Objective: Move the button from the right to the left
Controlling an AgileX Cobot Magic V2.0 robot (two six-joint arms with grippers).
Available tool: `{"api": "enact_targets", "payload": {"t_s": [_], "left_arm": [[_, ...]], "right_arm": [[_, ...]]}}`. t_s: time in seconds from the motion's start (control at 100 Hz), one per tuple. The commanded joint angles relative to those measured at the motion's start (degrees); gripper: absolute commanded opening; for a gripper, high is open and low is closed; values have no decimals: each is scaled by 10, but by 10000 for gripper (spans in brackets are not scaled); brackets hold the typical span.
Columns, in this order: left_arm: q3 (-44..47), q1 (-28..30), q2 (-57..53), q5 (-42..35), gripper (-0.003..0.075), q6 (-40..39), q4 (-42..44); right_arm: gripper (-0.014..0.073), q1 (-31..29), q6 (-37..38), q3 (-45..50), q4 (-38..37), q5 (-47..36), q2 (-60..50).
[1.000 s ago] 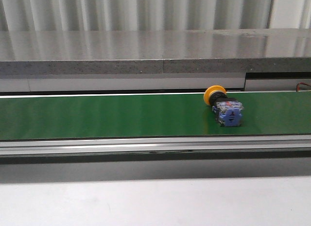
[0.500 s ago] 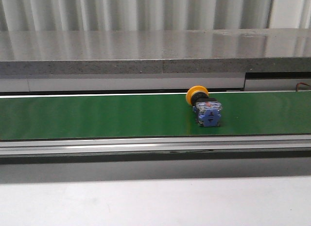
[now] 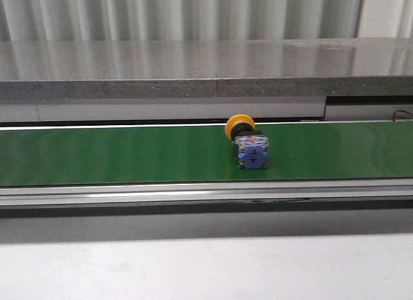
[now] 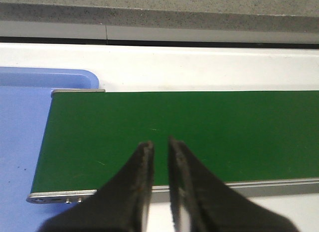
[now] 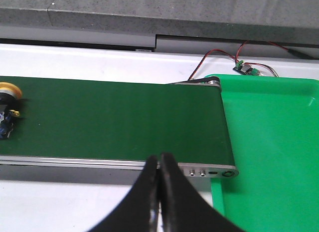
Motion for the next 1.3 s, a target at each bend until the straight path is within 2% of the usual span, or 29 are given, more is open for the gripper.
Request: {"api": "enact_targets", "payload": {"t_s": [0.0, 0.06, 0.09, 0.13, 0.18, 0.36, 0.55, 0.79, 0.94, 1.11, 1.29], "left_arm": [[-20, -3, 4, -29, 377, 3, -8], [-20, -3, 4, -29, 544, 3, -8], [-20, -3, 4, -29, 602, 1, -8], [-20, -3, 4, -28, 662, 1, -8], [-20, -3, 4, -28, 693, 1, -8], [-20, -3, 5, -23, 691, 1, -17], [-20, -4, 17, -14, 691, 3, -64], [-26, -7, 79, -14, 690, 6, -114], [-57, -51, 130, -33, 688, 6, -116], [-90, -122, 201, -78, 642, -12, -117], [-126, -181, 297, -109, 640, -14, -117]], "right_arm": [[-68, -1, -3, -15, -3, -41, 3], [-68, -1, -3, -15, -3, -41, 3], [-68, -1, -3, -15, -3, -41, 3], [-68, -1, -3, -15, -3, -41, 3], [-68, -1, -3, -15, -3, -41, 3], [-68, -1, -3, -15, -3, -41, 3], [-68, -1, -3, -15, -3, -41, 3], [-68, -1, -3, -15, -3, -41, 3], [-68, -1, -3, -15, -3, -41, 3], [-68, -1, -3, -15, -3, -41, 3], [-68, -1, -3, -15, -3, -41, 3]]}}
